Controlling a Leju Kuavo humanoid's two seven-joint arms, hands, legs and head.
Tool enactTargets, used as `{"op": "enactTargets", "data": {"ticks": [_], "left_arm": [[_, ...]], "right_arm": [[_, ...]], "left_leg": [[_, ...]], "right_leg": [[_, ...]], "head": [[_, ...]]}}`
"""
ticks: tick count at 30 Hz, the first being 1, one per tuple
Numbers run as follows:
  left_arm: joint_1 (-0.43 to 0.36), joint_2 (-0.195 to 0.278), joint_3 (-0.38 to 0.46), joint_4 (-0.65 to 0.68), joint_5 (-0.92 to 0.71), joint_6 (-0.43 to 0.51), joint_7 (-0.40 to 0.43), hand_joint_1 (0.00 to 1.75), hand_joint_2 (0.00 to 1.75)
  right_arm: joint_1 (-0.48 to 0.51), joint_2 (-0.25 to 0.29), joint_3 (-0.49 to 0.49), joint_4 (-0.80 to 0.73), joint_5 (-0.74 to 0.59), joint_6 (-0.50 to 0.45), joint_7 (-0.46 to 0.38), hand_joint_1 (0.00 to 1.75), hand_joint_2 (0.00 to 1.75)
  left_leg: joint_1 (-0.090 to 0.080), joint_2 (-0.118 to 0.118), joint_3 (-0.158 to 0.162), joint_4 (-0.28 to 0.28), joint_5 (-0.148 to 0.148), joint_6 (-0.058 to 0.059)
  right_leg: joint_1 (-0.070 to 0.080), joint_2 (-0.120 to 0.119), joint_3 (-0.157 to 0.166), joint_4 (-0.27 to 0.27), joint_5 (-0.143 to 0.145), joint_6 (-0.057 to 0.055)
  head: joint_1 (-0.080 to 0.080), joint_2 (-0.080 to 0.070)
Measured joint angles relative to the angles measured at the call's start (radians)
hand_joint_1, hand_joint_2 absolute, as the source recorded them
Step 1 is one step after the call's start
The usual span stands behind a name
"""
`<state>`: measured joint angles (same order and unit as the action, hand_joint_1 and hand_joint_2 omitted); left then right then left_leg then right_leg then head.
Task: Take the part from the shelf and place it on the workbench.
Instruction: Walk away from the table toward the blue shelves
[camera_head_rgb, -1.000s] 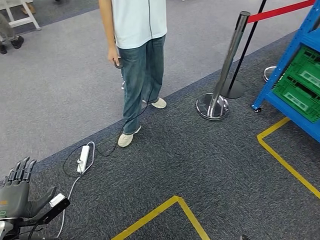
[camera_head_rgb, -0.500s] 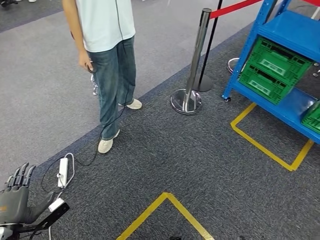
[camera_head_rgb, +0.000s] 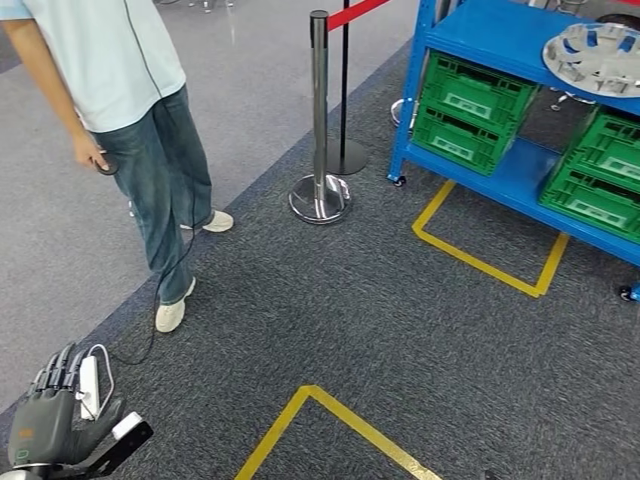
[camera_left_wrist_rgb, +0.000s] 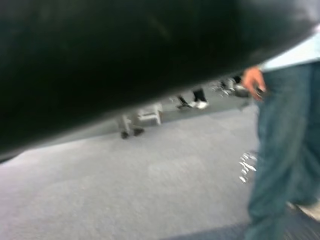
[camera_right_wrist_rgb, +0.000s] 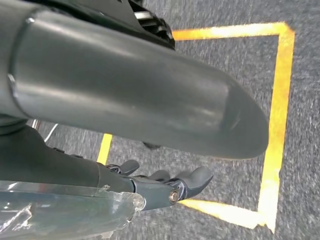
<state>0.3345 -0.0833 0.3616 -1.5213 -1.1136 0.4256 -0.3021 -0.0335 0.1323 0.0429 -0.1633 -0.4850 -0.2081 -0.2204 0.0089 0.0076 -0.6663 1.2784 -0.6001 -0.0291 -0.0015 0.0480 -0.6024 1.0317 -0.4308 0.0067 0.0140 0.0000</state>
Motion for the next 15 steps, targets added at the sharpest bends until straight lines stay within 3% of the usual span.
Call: {"op": "enactTargets", "data": {"ticks": [2,4,6,8,10,12,13,14,15], "left_arm": [[0.0,-0.013,0.009,0.012,-0.004,0.0,-0.008,0.0,0.0],[-0.003,-0.022,0.017,0.019,-0.006,0.001,-0.012,0.0,0.0],[-0.005,-0.031,0.025,0.025,-0.006,0.0,-0.014,0.0,0.0],[-0.008,-0.04,0.031,0.031,-0.006,-0.002,-0.016,0.0,0.0],[-0.014,-0.051,0.038,0.044,-0.006,-0.003,-0.022,0.0,0.0],[-0.017,-0.063,0.053,0.071,-0.006,0.0,-0.037,0.0,0.0],[-0.019,-0.07,0.063,0.091,-0.006,0.002,-0.048,0.0,0.0],[-0.024,-0.077,0.074,0.114,-0.01,0.005,-0.06,0.0,0.0],[-0.031,-0.085,0.085,0.142,-0.015,0.009,-0.075,0.0,0.0]], "right_arm": [[0.001,0.0,-0.001,0.0,0.0,0.0,0.0,0.0,0.0],[0.0,0.0,-0.003,0.0,0.0,-0.001,0.0,0.0,0.0],[0.0,0.0,-0.004,0.0,0.0,-0.001,-0.001,0.0,0.0],[0.006,0.0,-0.004,0.0,0.0,-0.001,0.0,0.0,0.0],[0.01,0.0,-0.004,0.0,0.0,0.0,0.002,0.0,0.0],[0.006,0.001,-0.004,0.0,0.0,0.001,0.006,0.0,0.0],[0.004,0.001,-0.005,0.0,0.0,0.004,0.008,0.0,0.0],[0.003,0.002,-0.005,0.0,0.0,0.007,0.01,0.0,0.0],[0.004,0.002,-0.006,0.0,0.0,0.01,0.012,0.0,0.0]], "left_leg": [[0.002,-0.012,0.024,-0.069,0.062,0.002],[0.009,-0.055,0.08,-0.197,0.122,0.002],[0.01,-0.082,0.105,-0.257,0.135,0.005],[0.007,-0.065,0.106,-0.264,0.137,0.018],[0.006,-0.041,0.108,-0.267,0.142,0.033],[0.002,-0.015,0.108,-0.269,0.142,0.043],[-0.001,-0.001,0.108,-0.269,0.141,0.046],[-0.003,0.013,0.108,-0.269,0.141,0.047],[-0.004,0.027,0.108,-0.269,0.14,0.047]], "right_leg": [[-0.002,0.03,0.0,0.0,0.002,0.003],[-0.002,0.059,-0.002,0.003,0.004,0.011],[-0.003,0.082,-0.009,0.004,0.008,0.023],[-0.007,0.099,-0.02,-0.001,0.013,0.036],[-0.005,0.062,-0.037,0.024,-0.004,0.044],[-0.001,-0.006,-0.083,0.127,-0.063,0.047],[-0.001,-0.027,-0.114,0.195,-0.096,0.049],[-0.001,-0.037,-0.138,0.251,-0.118,0.05],[-0.001,-0.041,-0.146,0.275,-0.122,0.05]], "head": [[0.0,0.0],[0.0,0.0],[-0.001,0.0],[-0.001,0.0],[0.003,0.0],[0.007,0.0],[0.009,0.0],[0.008,0.0],[0.008,0.0]]}}
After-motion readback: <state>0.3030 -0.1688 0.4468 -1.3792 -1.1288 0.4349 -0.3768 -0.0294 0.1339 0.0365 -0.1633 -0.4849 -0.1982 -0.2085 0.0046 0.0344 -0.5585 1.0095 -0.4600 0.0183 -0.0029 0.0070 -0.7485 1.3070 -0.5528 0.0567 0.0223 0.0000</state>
